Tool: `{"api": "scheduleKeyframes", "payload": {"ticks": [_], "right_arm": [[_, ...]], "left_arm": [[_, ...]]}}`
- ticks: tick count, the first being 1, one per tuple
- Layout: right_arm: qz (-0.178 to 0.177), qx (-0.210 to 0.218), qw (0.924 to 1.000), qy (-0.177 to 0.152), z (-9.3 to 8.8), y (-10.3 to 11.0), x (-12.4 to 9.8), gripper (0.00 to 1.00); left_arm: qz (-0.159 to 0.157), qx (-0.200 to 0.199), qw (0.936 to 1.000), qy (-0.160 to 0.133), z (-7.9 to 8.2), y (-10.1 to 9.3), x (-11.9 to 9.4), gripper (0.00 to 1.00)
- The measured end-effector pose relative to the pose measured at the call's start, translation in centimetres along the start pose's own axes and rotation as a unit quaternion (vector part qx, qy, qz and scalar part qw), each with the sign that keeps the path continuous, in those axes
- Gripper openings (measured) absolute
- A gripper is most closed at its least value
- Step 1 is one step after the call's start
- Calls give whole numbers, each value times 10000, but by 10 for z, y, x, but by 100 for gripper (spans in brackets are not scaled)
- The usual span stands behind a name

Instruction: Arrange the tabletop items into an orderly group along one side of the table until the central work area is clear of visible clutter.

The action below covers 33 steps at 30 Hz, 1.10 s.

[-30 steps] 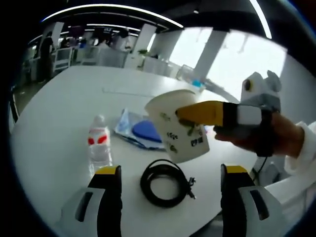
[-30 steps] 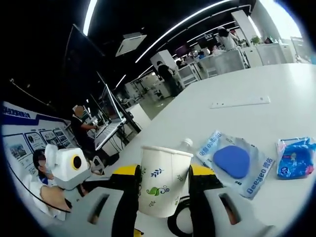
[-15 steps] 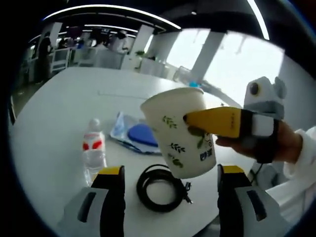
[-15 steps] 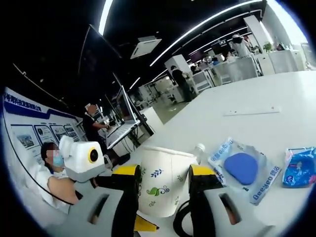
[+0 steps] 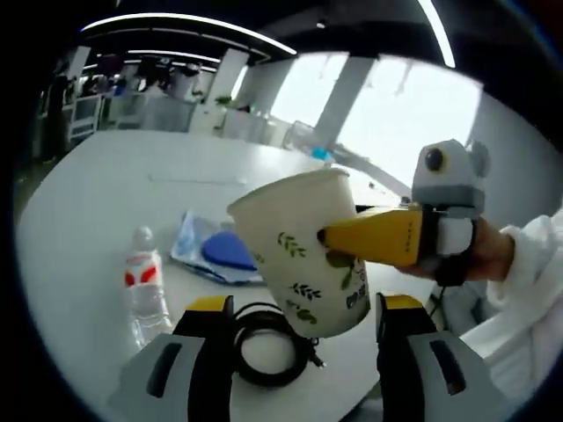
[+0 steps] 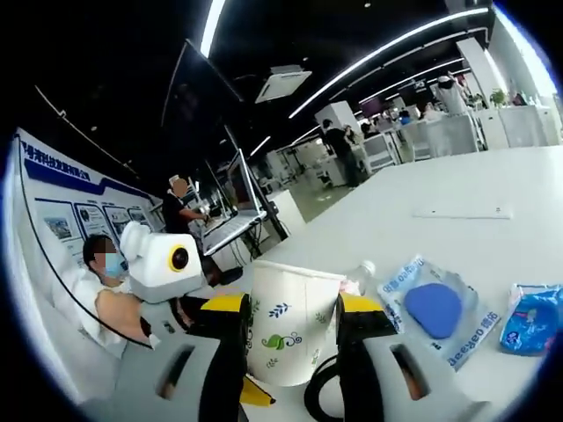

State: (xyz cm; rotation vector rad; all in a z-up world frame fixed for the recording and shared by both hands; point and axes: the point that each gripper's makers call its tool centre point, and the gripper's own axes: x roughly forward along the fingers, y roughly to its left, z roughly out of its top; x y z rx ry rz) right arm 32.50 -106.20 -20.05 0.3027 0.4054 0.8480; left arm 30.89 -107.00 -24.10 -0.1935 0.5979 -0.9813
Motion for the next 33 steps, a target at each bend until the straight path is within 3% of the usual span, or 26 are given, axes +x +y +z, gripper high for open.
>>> {"api": "scheduleKeyframes", "payload": {"ticks": [3, 8, 11, 19, 25, 33], "right_arm": [[68, 56, 10000, -37, -1, 4, 0, 37], [168, 103, 9998, -79, -2, 7, 1, 37], [252, 81, 9996, -94, 0, 9, 0, 37], [408, 115, 9991, -85, 2, 10, -6, 40], [509, -447, 9971, 342, -4, 13, -9, 46], [595, -333, 9975, 203, 9, 17, -13, 48]], "left_arm": [[-15, 143, 9999, -15, 2, 0, 0, 59], [-139, 327, 9993, -88, 6, -3, -1, 43], [-38, 564, 9984, -56, 5, 0, -2, 42], [-127, 1128, 9933, -230, 12, -5, -6, 39], [-382, 1522, 9868, -412, 18, -16, -7, 38], [-512, 1658, 9839, -416, 15, -23, -6, 38]]}}
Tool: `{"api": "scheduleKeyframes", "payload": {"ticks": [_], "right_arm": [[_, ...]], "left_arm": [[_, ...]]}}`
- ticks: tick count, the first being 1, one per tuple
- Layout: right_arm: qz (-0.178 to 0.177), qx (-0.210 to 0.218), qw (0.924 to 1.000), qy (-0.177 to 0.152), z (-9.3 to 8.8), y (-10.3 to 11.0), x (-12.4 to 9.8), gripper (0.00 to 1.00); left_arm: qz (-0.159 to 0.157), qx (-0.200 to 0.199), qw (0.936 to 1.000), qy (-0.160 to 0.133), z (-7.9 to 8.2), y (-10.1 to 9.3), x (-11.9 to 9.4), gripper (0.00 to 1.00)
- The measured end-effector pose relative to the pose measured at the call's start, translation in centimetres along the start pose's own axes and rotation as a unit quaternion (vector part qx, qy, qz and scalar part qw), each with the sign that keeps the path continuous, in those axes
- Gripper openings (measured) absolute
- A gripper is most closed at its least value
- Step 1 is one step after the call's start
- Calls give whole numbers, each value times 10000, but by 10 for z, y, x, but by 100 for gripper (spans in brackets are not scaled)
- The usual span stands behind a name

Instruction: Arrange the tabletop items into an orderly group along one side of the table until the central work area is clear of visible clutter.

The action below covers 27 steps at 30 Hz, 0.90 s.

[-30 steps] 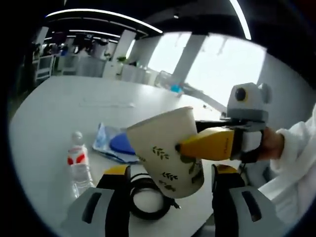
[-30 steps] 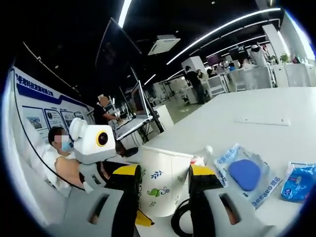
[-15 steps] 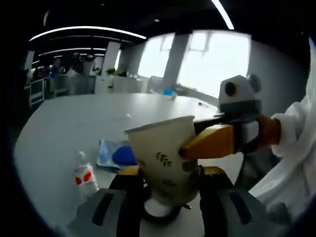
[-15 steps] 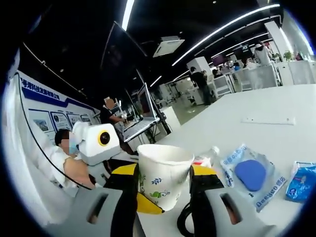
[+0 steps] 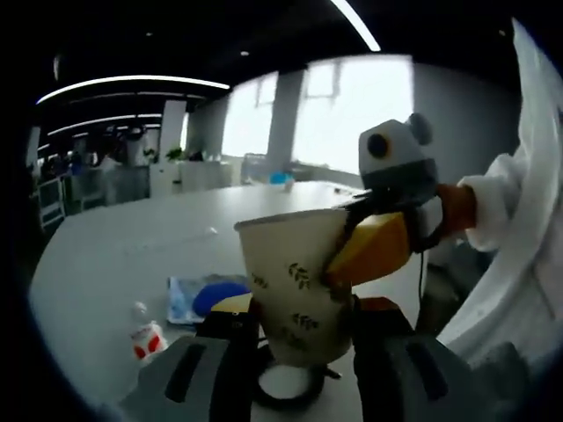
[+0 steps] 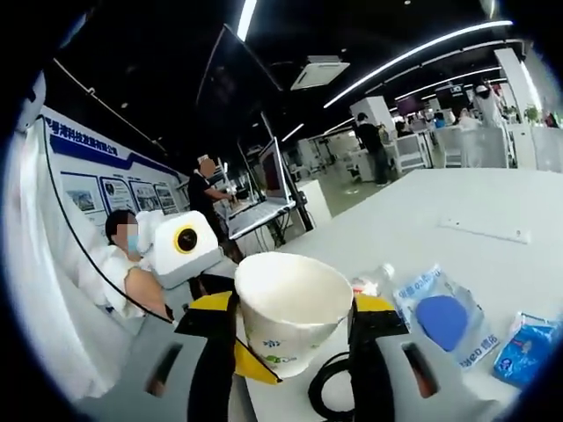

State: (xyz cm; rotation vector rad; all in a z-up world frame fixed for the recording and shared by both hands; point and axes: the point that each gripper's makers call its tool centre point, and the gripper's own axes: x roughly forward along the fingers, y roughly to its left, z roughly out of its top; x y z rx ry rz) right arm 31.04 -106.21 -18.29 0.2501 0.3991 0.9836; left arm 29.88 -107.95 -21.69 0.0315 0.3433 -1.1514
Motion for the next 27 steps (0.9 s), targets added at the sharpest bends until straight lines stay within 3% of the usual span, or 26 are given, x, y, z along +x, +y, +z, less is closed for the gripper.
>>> {"api": "scheduleKeyframes", "payload": {"ticks": [10, 15, 19, 23, 27], "right_arm": [[-92, -271, 9995, 105, -3, 0, -3, 43], [-262, -352, 9990, 122, -5, -7, -5, 41], [-382, -376, 9985, 76, -3, -15, -12, 42], [-603, -475, 9970, 121, -5, -27, -22, 42], [-757, -468, 9959, 133, -7, -36, -35, 42]], "left_arm": [[30, 77, 9999, 129, -5, 1, -1, 38], [114, -159, 9996, 222, -8, 3, 0, 38], [221, -363, 9986, 323, -14, 6, 0, 54], [318, -411, 9980, 362, -18, 9, -3, 60], [488, -660, 9964, 186, -14, 16, -6, 70]]}}
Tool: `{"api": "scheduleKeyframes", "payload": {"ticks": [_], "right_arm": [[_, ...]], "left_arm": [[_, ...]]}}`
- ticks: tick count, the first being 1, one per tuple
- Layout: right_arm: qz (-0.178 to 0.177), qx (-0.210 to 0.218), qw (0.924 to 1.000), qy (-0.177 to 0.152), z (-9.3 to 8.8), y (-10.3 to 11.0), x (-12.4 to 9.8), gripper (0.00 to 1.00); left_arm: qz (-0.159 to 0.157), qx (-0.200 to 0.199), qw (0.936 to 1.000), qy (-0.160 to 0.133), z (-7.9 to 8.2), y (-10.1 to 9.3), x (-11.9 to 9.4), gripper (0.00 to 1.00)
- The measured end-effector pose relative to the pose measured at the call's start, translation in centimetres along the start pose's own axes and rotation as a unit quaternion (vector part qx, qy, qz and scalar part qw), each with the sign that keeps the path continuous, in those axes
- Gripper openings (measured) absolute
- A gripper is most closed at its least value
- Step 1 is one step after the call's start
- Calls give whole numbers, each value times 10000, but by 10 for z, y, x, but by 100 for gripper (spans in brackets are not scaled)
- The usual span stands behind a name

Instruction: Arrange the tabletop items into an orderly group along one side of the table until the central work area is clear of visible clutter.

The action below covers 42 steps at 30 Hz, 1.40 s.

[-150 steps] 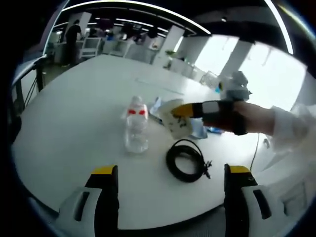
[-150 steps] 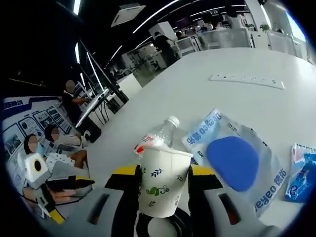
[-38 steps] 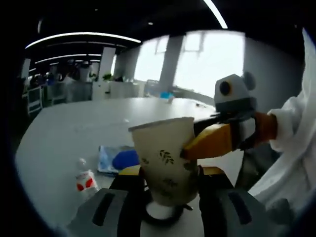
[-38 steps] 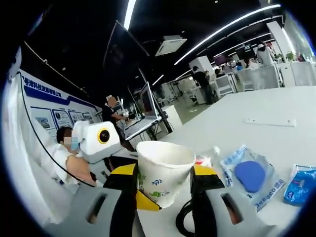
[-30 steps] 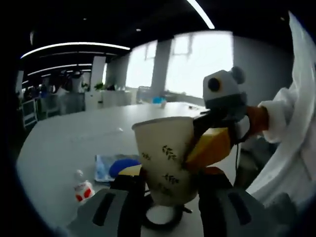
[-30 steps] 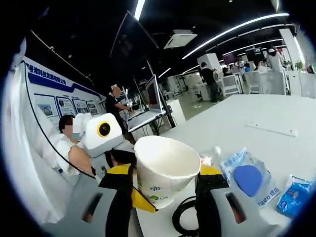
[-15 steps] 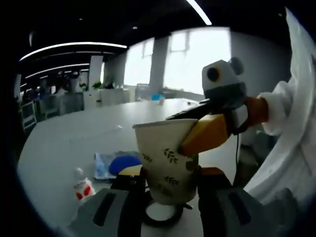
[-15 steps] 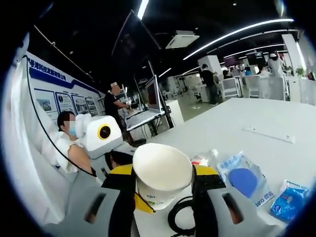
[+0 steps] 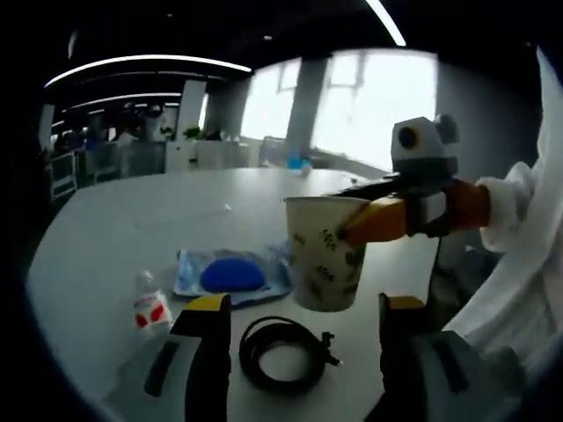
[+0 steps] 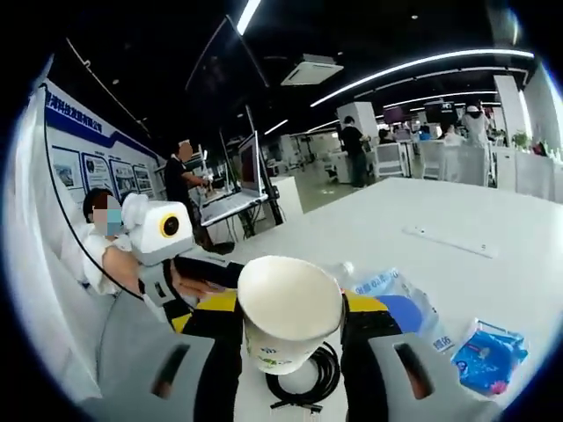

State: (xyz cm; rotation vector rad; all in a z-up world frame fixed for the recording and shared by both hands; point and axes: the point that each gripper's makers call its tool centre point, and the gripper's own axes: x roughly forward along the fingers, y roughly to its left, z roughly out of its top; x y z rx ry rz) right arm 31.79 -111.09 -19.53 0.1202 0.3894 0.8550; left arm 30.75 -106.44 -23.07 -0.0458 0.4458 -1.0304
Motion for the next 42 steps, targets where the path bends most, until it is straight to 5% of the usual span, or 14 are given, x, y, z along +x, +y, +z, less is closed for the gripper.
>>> {"api": "scheduleKeyframes", "payload": {"ticks": [4, 23, 42], "right_arm": [[-175, -5, 9998, 23, -5, -11, -8, 42], [-796, -26, 9968, 22, -16, -47, -38, 42], [-675, -93, 9977, 34, -15, -41, -24, 42]], "left_arm": [[179, -27, 9998, -12, 0, 9, -1, 82], [363, -214, 9991, 95, -11, 18, -9, 79], [522, -274, 9982, 79, -15, 25, -19, 78]]}}
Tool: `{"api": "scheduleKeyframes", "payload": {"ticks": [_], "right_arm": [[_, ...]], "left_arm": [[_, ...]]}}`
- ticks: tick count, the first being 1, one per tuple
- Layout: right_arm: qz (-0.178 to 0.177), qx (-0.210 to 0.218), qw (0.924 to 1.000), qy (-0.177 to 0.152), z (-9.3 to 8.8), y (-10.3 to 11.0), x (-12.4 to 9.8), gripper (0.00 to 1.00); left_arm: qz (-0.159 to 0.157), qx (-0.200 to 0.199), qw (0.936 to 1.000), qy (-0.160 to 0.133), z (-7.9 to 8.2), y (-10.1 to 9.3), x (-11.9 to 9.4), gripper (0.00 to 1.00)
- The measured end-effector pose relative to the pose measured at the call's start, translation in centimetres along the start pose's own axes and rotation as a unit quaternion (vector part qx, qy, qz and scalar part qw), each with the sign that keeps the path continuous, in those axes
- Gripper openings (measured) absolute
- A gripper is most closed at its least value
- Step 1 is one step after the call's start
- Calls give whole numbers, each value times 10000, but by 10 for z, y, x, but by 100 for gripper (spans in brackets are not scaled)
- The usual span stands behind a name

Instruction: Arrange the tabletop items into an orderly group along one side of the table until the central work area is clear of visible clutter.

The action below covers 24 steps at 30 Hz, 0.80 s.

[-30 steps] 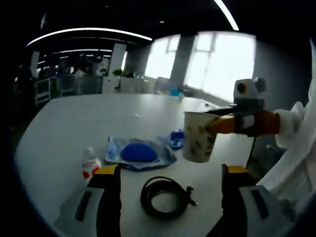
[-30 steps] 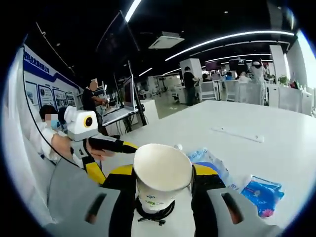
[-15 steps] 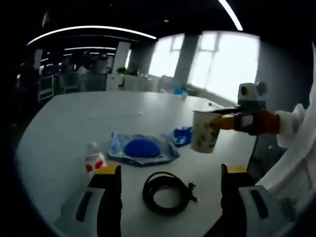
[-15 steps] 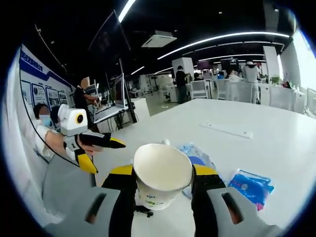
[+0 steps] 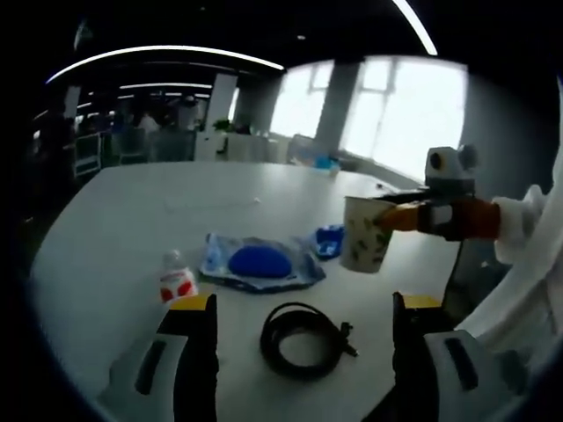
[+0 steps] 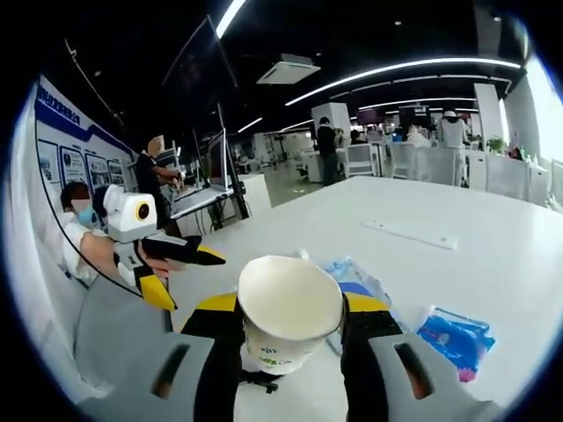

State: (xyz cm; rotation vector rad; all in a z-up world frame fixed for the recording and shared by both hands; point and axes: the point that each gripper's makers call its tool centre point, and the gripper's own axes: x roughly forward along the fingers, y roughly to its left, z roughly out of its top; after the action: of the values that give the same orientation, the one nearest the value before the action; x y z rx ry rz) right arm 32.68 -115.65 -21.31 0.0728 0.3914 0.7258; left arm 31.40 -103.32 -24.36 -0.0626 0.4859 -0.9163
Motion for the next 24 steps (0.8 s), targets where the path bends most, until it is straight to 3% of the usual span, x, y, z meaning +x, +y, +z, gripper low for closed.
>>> {"api": "scheduleKeyframes", "payload": {"ticks": [12, 24], "right_arm": [[172, -63, 9998, 11, 2, 5, 13, 42], [448, -117, 9989, 45, 6, 16, 39, 42]], "left_arm": [[121, -68, 9999, -47, -2, 7, -6, 79], [363, -150, 9992, -58, -3, 22, -21, 79]]}}
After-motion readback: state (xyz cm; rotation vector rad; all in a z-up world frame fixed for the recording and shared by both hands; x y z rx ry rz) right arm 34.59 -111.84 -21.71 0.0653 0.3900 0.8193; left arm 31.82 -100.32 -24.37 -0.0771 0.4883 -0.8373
